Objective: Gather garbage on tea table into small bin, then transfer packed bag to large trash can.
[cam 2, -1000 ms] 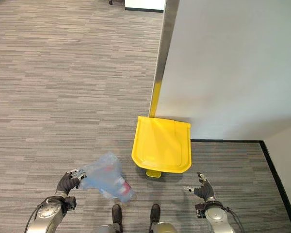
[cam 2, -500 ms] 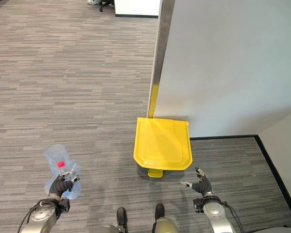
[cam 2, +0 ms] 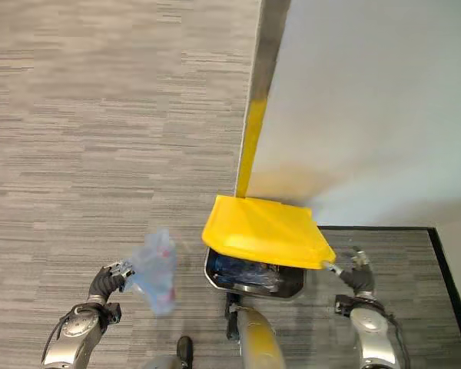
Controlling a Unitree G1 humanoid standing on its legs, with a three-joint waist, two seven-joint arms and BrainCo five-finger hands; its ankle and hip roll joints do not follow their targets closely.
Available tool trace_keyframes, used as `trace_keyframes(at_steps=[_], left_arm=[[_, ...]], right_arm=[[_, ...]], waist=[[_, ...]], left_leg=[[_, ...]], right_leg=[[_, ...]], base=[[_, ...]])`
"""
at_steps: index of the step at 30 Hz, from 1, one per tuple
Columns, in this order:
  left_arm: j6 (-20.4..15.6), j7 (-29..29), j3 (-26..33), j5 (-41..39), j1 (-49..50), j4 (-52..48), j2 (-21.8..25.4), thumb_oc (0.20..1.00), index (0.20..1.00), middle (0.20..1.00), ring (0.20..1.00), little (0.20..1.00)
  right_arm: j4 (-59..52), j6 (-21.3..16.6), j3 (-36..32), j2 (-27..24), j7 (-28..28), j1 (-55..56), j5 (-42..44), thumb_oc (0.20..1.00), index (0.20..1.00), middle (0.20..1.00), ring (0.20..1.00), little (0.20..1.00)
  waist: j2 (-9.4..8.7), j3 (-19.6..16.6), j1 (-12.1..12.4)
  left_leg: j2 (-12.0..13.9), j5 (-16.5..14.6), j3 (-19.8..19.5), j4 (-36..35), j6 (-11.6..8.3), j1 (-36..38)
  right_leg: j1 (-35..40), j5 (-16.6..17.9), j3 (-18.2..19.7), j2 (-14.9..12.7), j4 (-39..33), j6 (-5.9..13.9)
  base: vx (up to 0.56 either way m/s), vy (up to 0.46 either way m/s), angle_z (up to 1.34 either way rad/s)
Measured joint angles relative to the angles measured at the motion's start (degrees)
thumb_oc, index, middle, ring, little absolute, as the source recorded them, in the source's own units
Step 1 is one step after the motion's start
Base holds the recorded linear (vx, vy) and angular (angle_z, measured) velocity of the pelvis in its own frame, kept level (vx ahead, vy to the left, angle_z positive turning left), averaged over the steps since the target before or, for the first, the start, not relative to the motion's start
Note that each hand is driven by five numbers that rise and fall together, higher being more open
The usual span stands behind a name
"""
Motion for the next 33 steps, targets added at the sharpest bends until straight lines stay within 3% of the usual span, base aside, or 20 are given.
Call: trace_keyframes(at_steps=[4,6,13,18,20,24,33], left_arm=[[-0.3,-0.3,-0.1,0.0,-1.7,0.0,0.0,0.2,0.2,0.2,0.2,0.2],[-0.5,-1.6,-1.4,0.2,-2.7,0.1,0.1,0.2,0.2,0.2,0.2,0.2],[-0.5,-2.5,-4.3,0.7,-1.5,0.1,0.2,0.2,0.2,0.2,0.2,0.2],[-0.6,-2.8,-8.1,1.9,-4.0,0.1,0.1,0.2,0.2,0.2,0.2,0.2],[-0.6,-2.6,-10.3,2.3,-7.4,0.0,0.5,0.2,0.2,0.2,0.2,0.2],[-1.5,-2.8,-15.6,2.2,-11.4,-4.3,3.7,0.2,0.2,0.2,0.2,0.2],[-2.1,-6.9,-25.9,2.3,-15.1,-14.7,7.1,0.2,0.2,0.2,0.2,0.2]], right_arm=[[3.4,0.2,4.8,0.2,0.3,-0.1,0.0,1.0,1.0,1.0,1.0,1.0],[6.6,1.5,13.5,1.5,2.3,-0.4,-0.1,1.0,1.0,1.0,1.0,1.0],[6.2,2.8,20.4,4.0,4.8,-4.3,-1.4,1.0,1.0,1.0,1.0,1.0],[3.2,2.9,26.4,4.3,5.2,-14.4,-2.4,1.0,1.0,1.0,1.0,1.0],[0.9,3.3,30.1,1.7,5.3,-24.2,-2.5,1.0,1.0,1.0,1.0,1.0],[-1.9,3.1,35.0,-2.5,5.4,-36.2,-3.0,1.0,1.0,1.0,1.0,1.0],[-1.5,-1.1,35.3,-2.0,6.5,-35.0,-2.4,1.0,1.0,1.0,1.0,1.0]], waist=[[0.54,-0.2,-0.9],[0.56,-1.3,-0.5],[1.9,-3.4,0.2],[2.18,-3.6,1.9],[2.2,-3.6,3.7],[1.26,-3.1,5.4],[-1.19,-1.3,4.7]], left_leg=[[-0.3,0.1,0.2,-1.6,-0.21,0.7],[-2.4,0.1,0.1,-2.2,-0.11,0.5],[-3.5,0.3,-0.1,-2.2,0.74,-0.6],[-2.7,0.4,-0.4,-1.5,0.48,-1.4],[-2.4,0.8,-1.4,-1.3,-0.04,-2.2],[-2.3,1.0,-1.9,-0.5,-0.54,-3.6],[-2.8,1.2,-1.5,-0.4,-0.69,-3.1]], right_leg=[[-1.0,0.1,1.4,-0.1,0.8,-0.24],[-2.2,0.0,2.7,-2.1,2.1,-0.02],[-3.2,-0.1,2.9,-3.2,2.2,0.82],[-3.6,0.5,2.1,-2.8,2.2,-0.13],[-3.6,0.5,1.2,-3.0,2.0,-0.28],[-4.4,0.4,0.7,-3.0,1.8,-0.12],[-4.0,0.4,1.1,-3.0,1.5,0.9]], base=[[-0.02,0.042,-0.15],[0.01,0.036,-0.02],[0.01,-0.001,0.0],[0.01,-0.021,0.06],[-0.05,-0.074,0.21],[-0.04,-0.054,0.1],[-0.02,-0.002,-0.02]])
